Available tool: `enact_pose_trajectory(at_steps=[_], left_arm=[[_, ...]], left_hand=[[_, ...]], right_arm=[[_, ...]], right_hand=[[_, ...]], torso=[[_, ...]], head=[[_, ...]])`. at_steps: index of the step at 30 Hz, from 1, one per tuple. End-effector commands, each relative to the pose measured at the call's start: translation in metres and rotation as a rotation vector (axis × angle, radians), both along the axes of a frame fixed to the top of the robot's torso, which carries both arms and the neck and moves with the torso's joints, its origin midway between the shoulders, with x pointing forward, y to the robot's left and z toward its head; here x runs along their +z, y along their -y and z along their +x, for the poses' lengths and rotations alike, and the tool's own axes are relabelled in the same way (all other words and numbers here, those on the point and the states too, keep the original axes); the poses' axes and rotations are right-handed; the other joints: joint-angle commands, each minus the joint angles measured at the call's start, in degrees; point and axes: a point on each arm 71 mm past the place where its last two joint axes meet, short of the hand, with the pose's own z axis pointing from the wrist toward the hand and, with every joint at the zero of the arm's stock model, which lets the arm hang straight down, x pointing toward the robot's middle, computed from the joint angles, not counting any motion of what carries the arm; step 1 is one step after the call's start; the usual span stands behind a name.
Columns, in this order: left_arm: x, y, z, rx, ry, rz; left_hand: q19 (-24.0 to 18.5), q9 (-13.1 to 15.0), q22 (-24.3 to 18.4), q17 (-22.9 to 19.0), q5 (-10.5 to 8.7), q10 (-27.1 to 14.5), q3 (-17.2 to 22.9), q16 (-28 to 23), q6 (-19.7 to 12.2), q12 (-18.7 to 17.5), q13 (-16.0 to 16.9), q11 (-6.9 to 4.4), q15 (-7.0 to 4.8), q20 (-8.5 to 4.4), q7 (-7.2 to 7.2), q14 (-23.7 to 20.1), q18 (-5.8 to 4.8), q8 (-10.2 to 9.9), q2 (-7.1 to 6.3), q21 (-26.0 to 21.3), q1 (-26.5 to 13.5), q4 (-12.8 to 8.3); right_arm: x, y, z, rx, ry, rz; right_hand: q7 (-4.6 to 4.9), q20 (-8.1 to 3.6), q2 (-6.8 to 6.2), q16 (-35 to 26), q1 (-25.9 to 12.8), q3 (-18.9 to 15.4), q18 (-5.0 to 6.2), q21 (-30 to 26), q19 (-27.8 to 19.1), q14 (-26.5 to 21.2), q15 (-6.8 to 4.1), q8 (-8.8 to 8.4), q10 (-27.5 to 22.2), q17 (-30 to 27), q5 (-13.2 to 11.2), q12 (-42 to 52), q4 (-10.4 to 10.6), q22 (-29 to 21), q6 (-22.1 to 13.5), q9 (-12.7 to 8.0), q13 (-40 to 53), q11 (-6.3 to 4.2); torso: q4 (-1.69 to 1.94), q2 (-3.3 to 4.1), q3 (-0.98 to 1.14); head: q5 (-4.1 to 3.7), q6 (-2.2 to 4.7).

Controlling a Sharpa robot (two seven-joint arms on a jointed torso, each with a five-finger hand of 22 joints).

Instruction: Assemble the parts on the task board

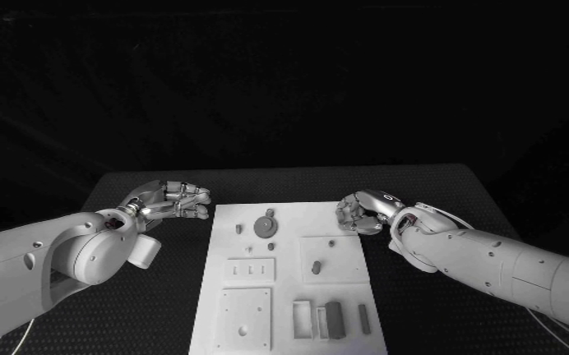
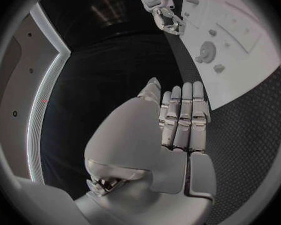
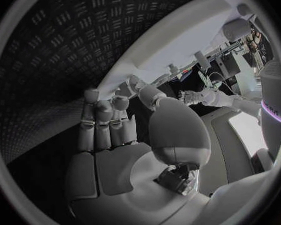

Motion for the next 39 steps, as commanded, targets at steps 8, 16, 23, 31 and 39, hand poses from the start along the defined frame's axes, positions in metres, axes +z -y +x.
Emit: enact_pose_trajectory(at_steps=[8, 16, 23, 31, 39], left_arm=[[0.0007, 0.0031, -0.0009, -0.022, 0.004, -0.008], [0.0007, 0.0032, -0.0012, -0.023, 0.004, -0.008], [0.0007, 0.0036, -0.0013, -0.025, 0.004, -0.01], [0.0006, 0.0036, -0.0014, -0.027, 0.003, -0.01], [0.0007, 0.0052, -0.0018, -0.041, 0.006, -0.003]], left_hand=[[0.1, 0.1, -0.1, 0.1, -0.08, 0.0, -0.3, -0.2, -0.2, -0.3, -0.1, 0.47, 0.12, 0.0, 0.25, 0.2, 1.14, -0.3, 0.06, -0.4, -0.6, 0.0], [0.1, 0.1, -0.1, 0.1, -0.08, 0.0, -0.3, -0.2, -0.2, -0.3, -0.1, 0.47, 0.12, 0.0, 0.25, 0.1, 1.14, -0.3, 0.08, -0.4, -0.6, 0.0], [0.1, 0.1, -0.1, 0.1, -0.08, 0.1, -0.3, -0.3, -0.1, -0.3, -0.1, 0.45, 0.12, -0.01, 0.22, 0.2, 1.15, -0.3, 0.12, -0.4, -0.6, -0.1], [0.1, 0.1, -0.1, 0.2, -0.08, 0.2, -0.2, -0.3, -0.1, -0.3, 0.0, 0.41, 0.11, -0.02, 0.12, 0.2, 1.16, -0.2, 0.19, -0.5, -0.4, -0.1], [0.2, 0.3, 0.0, 0.4, -0.08, 0.7, 0.1, -0.5, 0.4, -0.2, 0.1, 0.21, 0.1, -0.02, -0.21, 0.3, 1.17, 0.0, 0.64, -0.6, 0.1, -0.2]], right_arm=[[-0.0016, -0.0011, -0.0004, -0.001, 0.004, -0.006], [-0.0013, -0.002, -0.0004, -0.005, 0.009, -0.004], [-0.0014, -0.0031, -0.0001, -0.007, 0.01, -0.005], [-0.0008, -0.0044, -0.0001, -0.01, 0.017, 0.0], [-0.0001, -0.0057, -0.0006, -0.015, 0.019, 0.01]], right_hand=[[0.98, -0.08, 1.2, 0.3, -0.3, 0.1, -0.08, 0.2, 0.6, 0.6, -0.25, 0.62, 0.5, -0.1, -0.3, 0.4, -0.1, 0.5, 2.8, 0.4, -0.2, -0.44], [0.3, -0.44, 2.27, 0.7, -0.3, 0.1, -0.08, 0.6, 1.3, 1.3, -0.82, 1.39, 1.6, 0.0, -0.3, 0.8, -0.3, 0.7, 4.5, 1.1, -0.3, -1.09], [-0.04, -0.68, 2.8, 1.1, -0.5, 0.1, -0.08, 0.9, 1.7, 1.8, -1.09, 1.7, 2.2, 0.0, -0.3, 1.1, -0.4, 0.8, 5.4, 1.5, -0.4, -1.42], [-0.14, -0.92, 4.12, 1.2, 0.1, 0.6, -0.08, 1.0, 1.8, 2.0, -1.27, 1.56, 2.5, 0.0, -0.3, 1.1, -1.1, 0.8, 5.3, 1.8, -0.4, -1.53], [0.21, -1.05, 6.51, 1.2, 1.3, 1.0, -0.08, 1.0, 1.5, 1.8, -1.08, 0.88, 2.5, 0.0, -0.3, 1.0, -2.2, 0.9, 4.3, 1.8, -0.5, -1.22]], torso=[[-0.06, 0.0, 0.0], [-0.05, -0.01, -0.01], [-0.04, -0.03, -0.02], [-0.06, -0.02, -0.01], [-0.1, -0.03, 0.02]], head=[[0.02, -0.33], [-0.04, -0.38], [-0.11, -0.45], [-0.18, -0.44], [-0.18, -0.37]])
